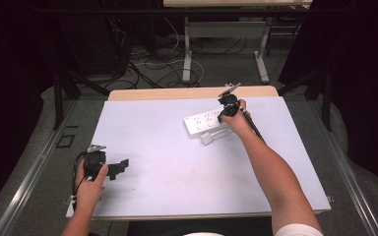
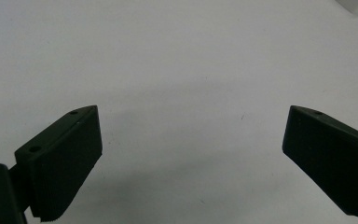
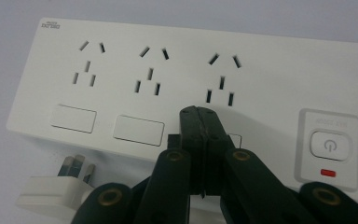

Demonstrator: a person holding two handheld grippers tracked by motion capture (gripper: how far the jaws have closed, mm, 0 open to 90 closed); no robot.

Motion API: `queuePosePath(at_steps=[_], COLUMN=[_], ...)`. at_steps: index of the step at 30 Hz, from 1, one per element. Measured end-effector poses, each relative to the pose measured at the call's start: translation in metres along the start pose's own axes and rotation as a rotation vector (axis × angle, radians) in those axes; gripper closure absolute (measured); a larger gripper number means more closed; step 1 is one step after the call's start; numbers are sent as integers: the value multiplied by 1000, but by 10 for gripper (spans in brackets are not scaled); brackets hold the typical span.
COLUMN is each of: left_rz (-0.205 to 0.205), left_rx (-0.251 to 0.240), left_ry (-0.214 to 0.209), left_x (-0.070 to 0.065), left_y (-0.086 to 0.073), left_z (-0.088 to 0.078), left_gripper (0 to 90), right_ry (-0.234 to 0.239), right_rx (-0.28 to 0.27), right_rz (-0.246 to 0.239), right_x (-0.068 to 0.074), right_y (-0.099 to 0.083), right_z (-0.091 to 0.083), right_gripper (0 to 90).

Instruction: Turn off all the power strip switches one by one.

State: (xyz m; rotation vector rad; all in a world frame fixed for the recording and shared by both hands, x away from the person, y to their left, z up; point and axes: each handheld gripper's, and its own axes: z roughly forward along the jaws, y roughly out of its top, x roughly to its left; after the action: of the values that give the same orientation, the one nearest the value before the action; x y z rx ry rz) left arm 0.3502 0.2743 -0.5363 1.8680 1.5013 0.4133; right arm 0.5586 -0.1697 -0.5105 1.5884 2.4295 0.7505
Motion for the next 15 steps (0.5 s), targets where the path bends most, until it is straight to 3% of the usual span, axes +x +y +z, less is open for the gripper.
queuePosePath(at_steps=[1, 4, 5, 6, 9, 11, 12, 15], left_rz=[1, 2, 3, 2, 2, 2, 2, 1], left_rx=[0, -5, -6, -4, 2, 4, -2, 0], left_ry=[0, 0, 1, 1, 2, 1, 1, 3], left_x=[0, 0, 0, 0, 0, 0, 0, 0], left_y=[0, 0, 0, 0, 0, 0, -1, 0], left_z=[0, 1, 1, 1, 1, 0, 1, 0], left_gripper=[47, 47, 47, 47, 48, 49, 49, 49], right_ry=[-6, -5, 15, 15, 19, -10, 7, 11], right_rx=[-3, -19, 26, 26, -24, 24, -18, 3], right_rz=[-19, -15, -12, -12, -30, -38, -41, -30], right_x=[0, 2, 3, 3, 8, 10, 8, 7], right_y=[0, -1, -1, -1, -1, 1, 0, 0], right_z=[0, 2, 2, 2, 7, 4, 7, 5], right_gripper=[900, 900, 900, 900, 900, 900, 900, 900])
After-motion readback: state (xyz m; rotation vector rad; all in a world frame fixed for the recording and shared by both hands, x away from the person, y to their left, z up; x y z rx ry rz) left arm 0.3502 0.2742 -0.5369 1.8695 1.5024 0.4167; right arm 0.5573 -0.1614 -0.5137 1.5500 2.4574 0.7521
